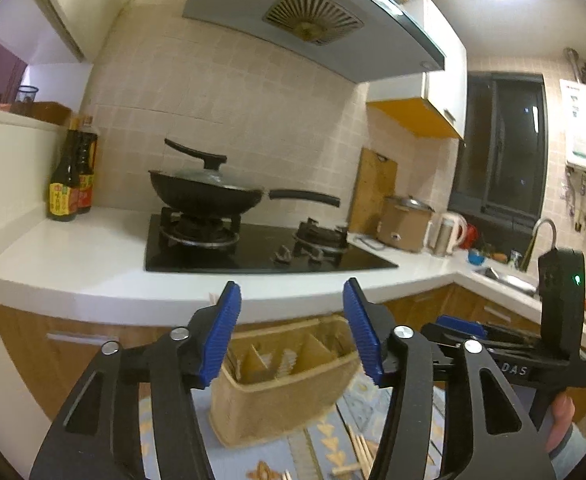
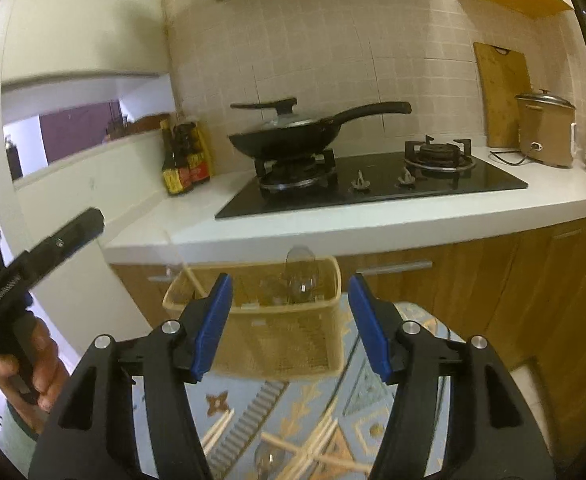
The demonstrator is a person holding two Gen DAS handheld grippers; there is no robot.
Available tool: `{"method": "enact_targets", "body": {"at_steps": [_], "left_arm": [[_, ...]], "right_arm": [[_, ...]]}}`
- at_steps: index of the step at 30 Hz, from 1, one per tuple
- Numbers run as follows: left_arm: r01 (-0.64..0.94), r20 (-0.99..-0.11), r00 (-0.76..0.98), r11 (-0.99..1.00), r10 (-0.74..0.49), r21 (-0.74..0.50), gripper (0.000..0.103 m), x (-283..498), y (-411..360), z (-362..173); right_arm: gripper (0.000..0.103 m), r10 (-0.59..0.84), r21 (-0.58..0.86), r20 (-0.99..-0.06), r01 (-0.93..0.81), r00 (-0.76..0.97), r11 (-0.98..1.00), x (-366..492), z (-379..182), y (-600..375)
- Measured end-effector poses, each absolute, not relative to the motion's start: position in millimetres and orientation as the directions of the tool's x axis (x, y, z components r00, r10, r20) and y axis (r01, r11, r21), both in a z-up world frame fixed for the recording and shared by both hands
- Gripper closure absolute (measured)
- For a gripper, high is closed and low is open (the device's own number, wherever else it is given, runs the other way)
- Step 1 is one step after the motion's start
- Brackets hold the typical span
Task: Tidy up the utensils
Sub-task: 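Move both open grippers back down toward the remaining wooden chopsticks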
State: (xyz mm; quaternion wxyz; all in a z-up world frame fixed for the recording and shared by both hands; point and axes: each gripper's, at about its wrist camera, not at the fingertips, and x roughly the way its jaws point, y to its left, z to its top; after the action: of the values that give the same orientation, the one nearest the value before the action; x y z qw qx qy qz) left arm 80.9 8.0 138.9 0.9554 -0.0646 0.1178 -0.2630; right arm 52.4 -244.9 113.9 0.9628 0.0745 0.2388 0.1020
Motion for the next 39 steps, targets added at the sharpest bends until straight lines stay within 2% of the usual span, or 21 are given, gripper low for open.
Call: {"method": "enact_targets", "body": {"at_steps": [5, 8, 11, 21, 25, 29, 32, 39], "left_arm": [[0.480, -0.293, 0.812, 0.863, -0.505, -0.157, 0.048, 57.0, 6.1, 127.0], [0.464, -0.362, 0.796, 0.873, -0.486, -0.152, 0.042, 49.7, 7.5, 111.4], [0.445, -0.438, 0.770, 0.882, -0.464, -0.154, 0.041, 49.1, 10.3, 93.0], [0.350, -0.697, 0.598, 0.911, -0.396, -0.218, 0.041, 66.2, 20.2, 15.6], [0.356, -0.738, 0.536, 0.902, -0.411, -0.244, 0.043, 68.2, 20.5, -8.5], [0.387, -0.765, 0.498, 0.894, -0.408, -0.225, 0.043, 65.9, 13.2, -21.9], [0.406, -0.768, 0.490, 0.888, -0.412, -0.217, 0.043, 62.7, 8.0, -24.9], [0.420, -0.766, 0.471, 0.875, -0.437, -0.241, 0.043, 64.4, 5.4, -29.5]], "right_arm": [[0.045, 0.235, 0.212, -0.510, -0.144, 0.827, 0.967, 33.6, 102.4, -241.1], [0.041, 0.235, 0.222, -0.538, -0.133, 0.810, 0.966, 25.7, 91.3, -240.5], [0.040, 0.242, 0.238, -0.582, -0.122, 0.776, 0.964, 23.4, 78.2, -239.9], [0.040, 0.219, 0.276, -0.787, 0.012, 0.576, 0.961, 37.4, 11.5, -251.3], [0.041, 0.266, 0.347, -0.824, 0.075, 0.500, 0.935, 38.6, -18.9, -265.1], [0.055, 0.284, 0.385, -0.846, 0.149, 0.450, 0.911, 39.2, -37.5, -276.9], [0.065, 0.372, 0.504, -0.821, 0.244, 0.433, 0.829, 42.1, -52.6, -297.4], [0.066, 0.403, 0.598, -0.789, 0.431, 0.463, 0.676, 55.2, -67.6, -325.7]]}}
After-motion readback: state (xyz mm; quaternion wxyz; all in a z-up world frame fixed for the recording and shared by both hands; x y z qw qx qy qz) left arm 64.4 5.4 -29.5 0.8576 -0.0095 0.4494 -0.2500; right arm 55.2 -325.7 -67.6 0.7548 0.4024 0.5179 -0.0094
